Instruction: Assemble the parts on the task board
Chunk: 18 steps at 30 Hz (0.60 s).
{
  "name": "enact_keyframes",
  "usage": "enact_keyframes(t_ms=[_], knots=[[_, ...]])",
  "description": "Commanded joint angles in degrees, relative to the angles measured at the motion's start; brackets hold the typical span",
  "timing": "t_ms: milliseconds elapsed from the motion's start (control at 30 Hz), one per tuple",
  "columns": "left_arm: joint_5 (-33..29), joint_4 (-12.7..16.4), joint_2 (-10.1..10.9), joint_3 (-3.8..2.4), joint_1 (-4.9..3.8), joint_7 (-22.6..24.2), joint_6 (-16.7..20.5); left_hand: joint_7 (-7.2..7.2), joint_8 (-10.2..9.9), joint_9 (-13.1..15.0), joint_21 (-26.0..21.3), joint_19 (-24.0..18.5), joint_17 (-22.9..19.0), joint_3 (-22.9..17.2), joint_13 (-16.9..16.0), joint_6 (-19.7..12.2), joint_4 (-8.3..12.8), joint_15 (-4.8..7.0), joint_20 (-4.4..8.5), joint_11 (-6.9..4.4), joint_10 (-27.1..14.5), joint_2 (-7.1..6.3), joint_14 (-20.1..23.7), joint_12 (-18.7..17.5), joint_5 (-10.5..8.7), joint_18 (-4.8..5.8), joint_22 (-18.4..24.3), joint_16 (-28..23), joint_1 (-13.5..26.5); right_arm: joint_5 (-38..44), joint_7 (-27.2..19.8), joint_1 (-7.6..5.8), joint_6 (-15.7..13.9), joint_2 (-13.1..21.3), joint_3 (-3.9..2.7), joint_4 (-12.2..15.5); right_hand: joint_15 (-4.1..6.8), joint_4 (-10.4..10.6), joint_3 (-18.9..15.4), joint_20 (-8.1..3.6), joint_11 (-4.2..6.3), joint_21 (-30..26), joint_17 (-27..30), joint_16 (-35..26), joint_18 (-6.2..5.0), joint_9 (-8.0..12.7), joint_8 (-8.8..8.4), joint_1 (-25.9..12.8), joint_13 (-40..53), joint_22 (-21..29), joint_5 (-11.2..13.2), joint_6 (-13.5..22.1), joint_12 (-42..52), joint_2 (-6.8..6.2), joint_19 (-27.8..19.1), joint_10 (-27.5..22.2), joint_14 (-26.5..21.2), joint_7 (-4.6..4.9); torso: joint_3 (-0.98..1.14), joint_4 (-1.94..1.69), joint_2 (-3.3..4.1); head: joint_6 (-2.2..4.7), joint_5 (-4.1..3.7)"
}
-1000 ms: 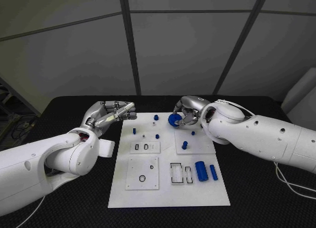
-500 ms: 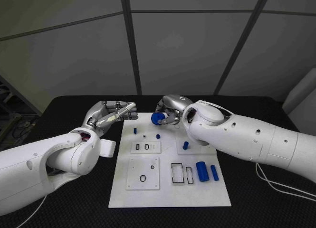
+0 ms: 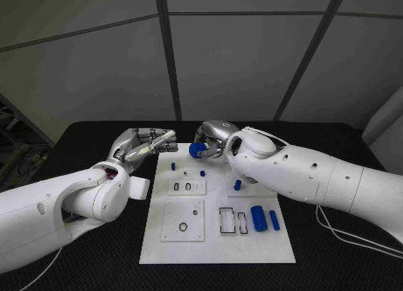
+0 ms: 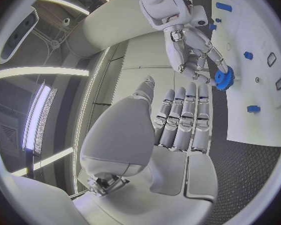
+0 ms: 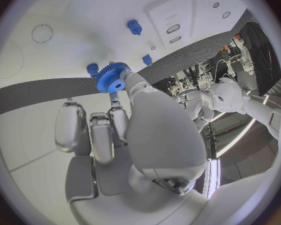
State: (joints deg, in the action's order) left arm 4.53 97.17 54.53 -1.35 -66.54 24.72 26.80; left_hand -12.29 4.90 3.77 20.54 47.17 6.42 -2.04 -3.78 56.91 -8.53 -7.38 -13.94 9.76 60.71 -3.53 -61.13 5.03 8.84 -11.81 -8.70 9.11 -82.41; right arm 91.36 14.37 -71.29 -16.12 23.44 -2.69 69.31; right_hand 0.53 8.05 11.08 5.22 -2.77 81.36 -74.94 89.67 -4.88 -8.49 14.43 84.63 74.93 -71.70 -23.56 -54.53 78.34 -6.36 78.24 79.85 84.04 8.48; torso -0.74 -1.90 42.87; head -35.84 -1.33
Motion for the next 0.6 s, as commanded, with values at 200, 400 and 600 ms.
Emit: enact_keyframes(t_ms=[200,400,600], knots=[[0.43,-0.13,-0.09,-0.06,-0.1,-0.06,-0.94,-0.15,-0.33,-0.07,0.1,-0.32,0.09,0.06,0.05,-0.03,0.15,-0.06,-0.09,-0.08,-0.36,0.24,0.09,-0.34,-0.37,1.35,0.08,-0.08,0.38,0.48,-1.21,-0.09,2.69,-0.57,0.46,-0.88,0.36,0.14,0.69,0.17,-0.24,0.3,-15.06,0.33,1.11,-0.99,0.16,-0.46,1.27,-0.05,0.02,-1.02,0.17,0.11,0.29,0.24,5.96,-0.61,0.02,0.14,-0.02,-0.25,0.08],[0.43,-0.2,-0.11,-0.06,-0.11,-0.05,-0.96,-0.18,-0.37,-0.06,0.1,-0.33,0.09,0.09,0.05,-0.05,0.17,-0.08,-0.1,-0.06,-0.38,0.25,0.1,-0.38,-0.38,1.36,0.09,-0.13,0.4,0.48,-1.2,-0.08,4.62,-0.78,0.65,-1.27,0.32,0.14,0.79,0.2,-0.29,0.32,-15.06,0.33,1.12,-0.97,0.05,-0.6,1.24,-0.08,0.08,-0.9,0.13,-0.04,0.31,0.18,5.96,-0.55,0.03,0.1,-0.05,-0.44,0.13],[0.43,-0.23,-0.12,-0.07,-0.12,-0.04,-0.93,-0.18,-0.37,-0.06,0.1,-0.33,0.09,0.09,0.05,-0.05,0.17,-0.08,-0.1,-0.06,-0.38,0.25,0.1,-0.38,-0.38,1.36,0.09,-0.13,0.4,0.48,-1.14,-0.07,5.54,-1.1,0.75,-1.74,0.23,0.19,0.95,0.26,-0.4,0.28,-15.06,0.33,1.1,-0.92,-0.15,-0.89,1.03,-0.01,0.17,-0.66,-0.08,-0.24,0.24,-0.06,5.96,-0.44,0.01,0.02,-0.04,-0.54,0.2]])
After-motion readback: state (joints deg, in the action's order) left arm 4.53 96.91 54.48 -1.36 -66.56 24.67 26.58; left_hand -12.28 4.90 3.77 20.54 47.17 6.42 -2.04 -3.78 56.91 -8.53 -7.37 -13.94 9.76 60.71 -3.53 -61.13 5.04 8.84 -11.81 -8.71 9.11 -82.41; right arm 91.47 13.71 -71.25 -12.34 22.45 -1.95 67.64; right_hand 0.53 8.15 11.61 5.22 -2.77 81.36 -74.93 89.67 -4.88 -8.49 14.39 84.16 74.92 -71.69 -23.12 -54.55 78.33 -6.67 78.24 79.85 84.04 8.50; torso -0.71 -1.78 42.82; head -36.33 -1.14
